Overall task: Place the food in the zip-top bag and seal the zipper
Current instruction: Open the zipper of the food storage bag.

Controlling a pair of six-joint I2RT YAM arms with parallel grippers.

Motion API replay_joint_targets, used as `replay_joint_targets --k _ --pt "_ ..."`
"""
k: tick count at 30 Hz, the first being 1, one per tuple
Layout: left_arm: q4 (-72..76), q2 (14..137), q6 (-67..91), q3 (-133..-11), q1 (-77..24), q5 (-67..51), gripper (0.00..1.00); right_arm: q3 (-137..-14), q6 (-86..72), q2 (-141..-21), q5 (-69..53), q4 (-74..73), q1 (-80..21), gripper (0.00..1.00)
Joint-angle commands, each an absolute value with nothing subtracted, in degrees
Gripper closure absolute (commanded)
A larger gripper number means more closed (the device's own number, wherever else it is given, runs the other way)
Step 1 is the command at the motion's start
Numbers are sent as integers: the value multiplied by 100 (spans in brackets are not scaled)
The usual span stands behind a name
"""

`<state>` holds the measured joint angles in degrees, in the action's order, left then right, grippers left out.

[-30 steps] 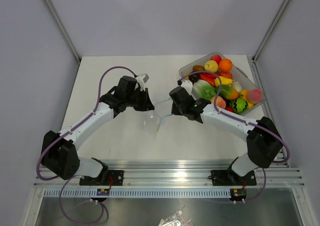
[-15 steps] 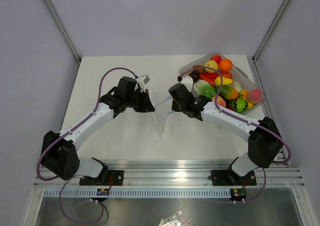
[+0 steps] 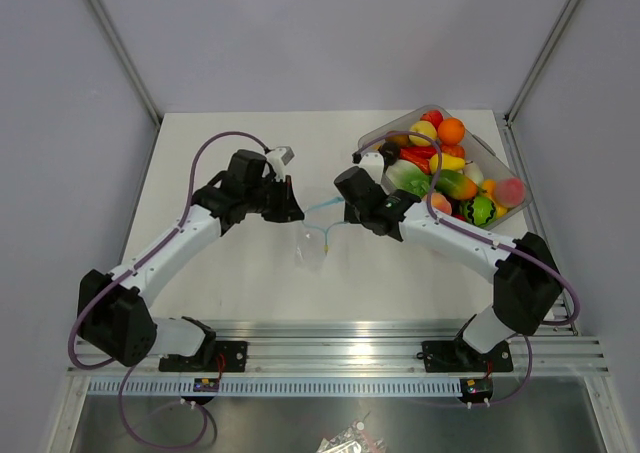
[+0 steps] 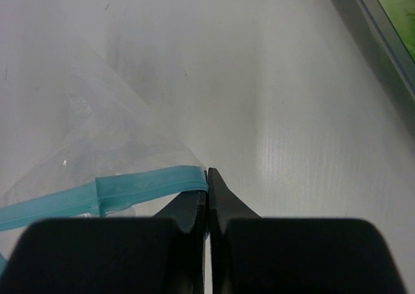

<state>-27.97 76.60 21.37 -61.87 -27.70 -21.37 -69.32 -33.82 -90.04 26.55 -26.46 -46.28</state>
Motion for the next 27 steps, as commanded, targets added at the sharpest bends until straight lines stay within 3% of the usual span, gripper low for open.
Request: replay_joint_targets --k 1,8,14,17,24,27 --pt "-2979 7409 1995 -6442 -2663 -2144 100 -7110 -3296 -9018 3120 -2707 -4641 100" --pt "-2918 7575 2012 -6513 -2654 -2372 100 -7146 -3226 -8895 2657 -2550 -4632 100" --pt "-2540 7761 2206 -6337 -2654 -2707 100 -7128 -3392 -8807 1733 -2198 -4632 58" --pt "-2479 7805 2215 -6319 -2654 -2751 100 -7128 -3480 -8868 1618 -2171 -4632 49" --pt "-2435 7884 2189 -6354 -2654 -2804 100 -7119 -3612 -9088 1336 -2101 -4641 49" --pt "-2435 7963 2162 -6363 -2654 -2804 100 -7102 -3717 -9140 1161 -1969 -4632 61"
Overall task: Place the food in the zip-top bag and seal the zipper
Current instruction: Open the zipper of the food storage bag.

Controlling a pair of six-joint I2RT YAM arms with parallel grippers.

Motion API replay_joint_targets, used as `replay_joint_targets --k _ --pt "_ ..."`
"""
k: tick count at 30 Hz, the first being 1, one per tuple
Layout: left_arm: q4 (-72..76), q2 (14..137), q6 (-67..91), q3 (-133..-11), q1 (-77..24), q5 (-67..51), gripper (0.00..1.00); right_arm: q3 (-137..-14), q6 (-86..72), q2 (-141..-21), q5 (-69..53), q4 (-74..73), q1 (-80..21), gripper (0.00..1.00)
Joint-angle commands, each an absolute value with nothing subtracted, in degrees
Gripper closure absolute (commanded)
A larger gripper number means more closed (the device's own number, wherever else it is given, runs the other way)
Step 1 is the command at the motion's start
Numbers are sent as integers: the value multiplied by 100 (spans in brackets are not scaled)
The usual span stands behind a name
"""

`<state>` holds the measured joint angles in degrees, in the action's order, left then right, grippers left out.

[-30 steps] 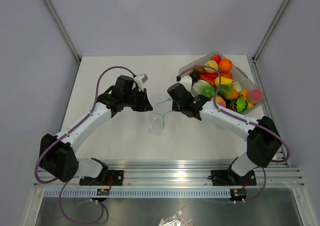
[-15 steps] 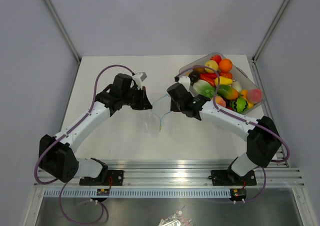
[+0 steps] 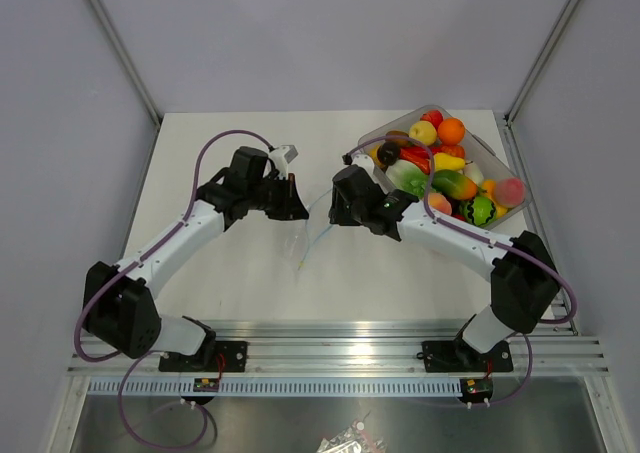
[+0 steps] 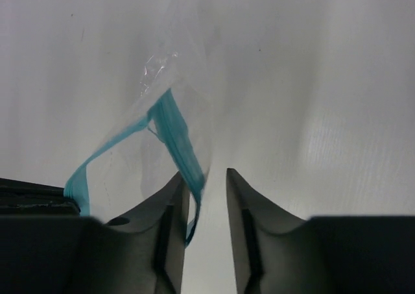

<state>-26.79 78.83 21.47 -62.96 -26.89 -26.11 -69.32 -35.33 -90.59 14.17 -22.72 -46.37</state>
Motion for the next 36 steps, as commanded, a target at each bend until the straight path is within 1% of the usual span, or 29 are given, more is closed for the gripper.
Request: replay_joint_targets --k 1,2,5,6,8,9,11,12,13,14,17,29,32,35,36 --pt "-2435 8006 2145 -6355 -2654 -2795 100 -7093 -3753 -9141 1099 -1873 -4632 68" --pt "-2435 8016 2153 -6354 -2654 -2778 100 -7084 -3770 -9158 942 -1820 -4641 84" --pt "-2435 8095 2127 -6276 -2663 -2742 100 -7101 -3876 -9193 773 -1705 -4641 98" --pt "-2426 8095 2136 -6258 -2672 -2733 100 -7102 -3928 -9202 782 -1696 -4641 100" --pt "-2426 8112 2136 -6197 -2681 -2663 100 -7075 -3999 -9202 869 -1670 -4649 100" --pt "-2461 8112 2127 -6188 -2698 -2654 97 -7058 -4086 -9211 914 -1679 -4649 100" --pt "-2470 8130 2171 -6161 -2707 -2637 81 -7040 -4209 -9202 1010 -1670 -4649 100" --pt "-2461 8139 2180 -6126 -2716 -2654 77 -7049 -4245 -9202 1046 -1687 -4649 100" --pt "-2435 8147 2197 -6091 -2733 -2663 61 -7049 -4280 -9202 1046 -1661 -4649 100" --pt "-2426 8156 2249 -6073 -2742 -2654 56 -7040 -4306 -9193 1055 -1652 -4649 100" --pt "-2400 8156 2355 -5994 -2777 -2611 47 -7005 -4421 -9176 1081 -1573 -4658 100" --pt "-2022 7849 3111 -5432 -3058 -2241 48 -6926 -4719 -9088 1213 -1459 -4667 100" --pt "-1916 7831 3339 -5248 -3190 -2074 51 -6908 -4807 -9053 1248 -1415 -4667 100" --pt "-1776 7796 3480 -5133 -3296 -1995 58 -6908 -4808 -9035 1257 -1415 -4667 100" --pt "-1749 7778 3498 -5089 -3305 -1986 64 -6908 -4808 -9026 1292 -1450 -4667 100"
